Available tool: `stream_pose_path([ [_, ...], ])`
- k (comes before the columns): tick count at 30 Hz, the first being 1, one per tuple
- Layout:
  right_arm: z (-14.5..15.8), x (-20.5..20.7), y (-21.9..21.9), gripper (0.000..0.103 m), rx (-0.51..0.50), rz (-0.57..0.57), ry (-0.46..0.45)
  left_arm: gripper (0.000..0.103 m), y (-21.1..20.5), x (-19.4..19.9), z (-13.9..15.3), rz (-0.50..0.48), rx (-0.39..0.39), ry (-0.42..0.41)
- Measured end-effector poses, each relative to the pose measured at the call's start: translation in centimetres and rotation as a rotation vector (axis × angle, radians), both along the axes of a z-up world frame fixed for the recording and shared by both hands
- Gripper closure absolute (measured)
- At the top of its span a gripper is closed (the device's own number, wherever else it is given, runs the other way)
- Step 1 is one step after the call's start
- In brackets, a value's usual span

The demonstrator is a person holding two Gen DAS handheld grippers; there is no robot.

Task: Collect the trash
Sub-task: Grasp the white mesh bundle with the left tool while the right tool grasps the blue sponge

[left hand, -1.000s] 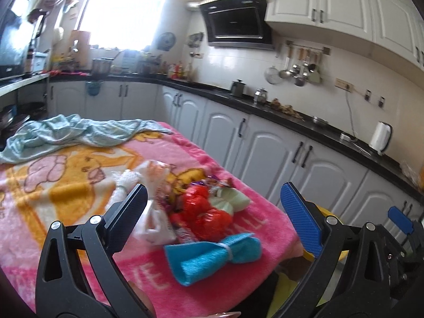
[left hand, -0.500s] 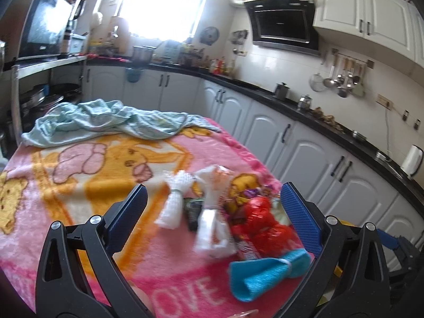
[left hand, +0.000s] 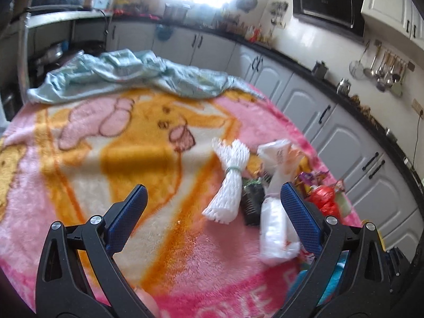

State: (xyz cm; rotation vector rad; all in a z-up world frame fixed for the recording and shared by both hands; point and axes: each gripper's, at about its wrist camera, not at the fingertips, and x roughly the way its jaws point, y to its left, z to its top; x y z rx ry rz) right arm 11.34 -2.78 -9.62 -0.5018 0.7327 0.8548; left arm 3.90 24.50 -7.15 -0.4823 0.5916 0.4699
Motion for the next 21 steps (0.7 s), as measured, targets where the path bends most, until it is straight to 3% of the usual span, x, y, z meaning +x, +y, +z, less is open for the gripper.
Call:
stream_pose_path([
  [1,-0.3,0.0,0.2,0.009,-0.008,0.021,0.001,0.011,0.3,0.6,-0.5,-0.007,-0.012,0.022],
  [3,-0.8,0.0,0.4,0.032,-0.028,0.051,0.007,0.011,0.9,1.5,-1.3,-0.025,-0.039,0.037],
  [5,-1.2,0.2,0.6,0.037,-0.035,0.070,0.032,0.011,1.4,2.6,-2.1,-0.038,-0.056,0.063],
  [6,-1.4,0.2,0.7,0.045,-0.035,0.075,0.037,0.011,1.5,3.2,-2.6,-0.048,-0.061,0.085],
  [8,-1.7,0.1,0.6,0.058,-0.046,0.098,0.053,0.022,1.9,4.0,-3.4,-0.062,-0.078,0.109],
  [14,-1.3,-0.3,-0.2,0.075,-0.009,0.121,0.088,0.054,2.1,4.6,-5.3,-0.102,-0.146,0.138],
  [16,-0.8,-0.5,-0.4,0.077,0.004,0.126,0.100,0.078,1.7,4.5,-5.1,-0.122,-0.142,0.124],
  [19,0.2,-0.8,-1.0,0.080,0.033,0.126,0.104,0.092,1.3,4.2,-4.6,-0.154,-0.122,0.106],
  [21,1.0,-1.0,-1.5,0.081,0.072,0.120,0.116,0.094,1.2,4.2,-4.1,-0.168,-0.118,0.094],
])
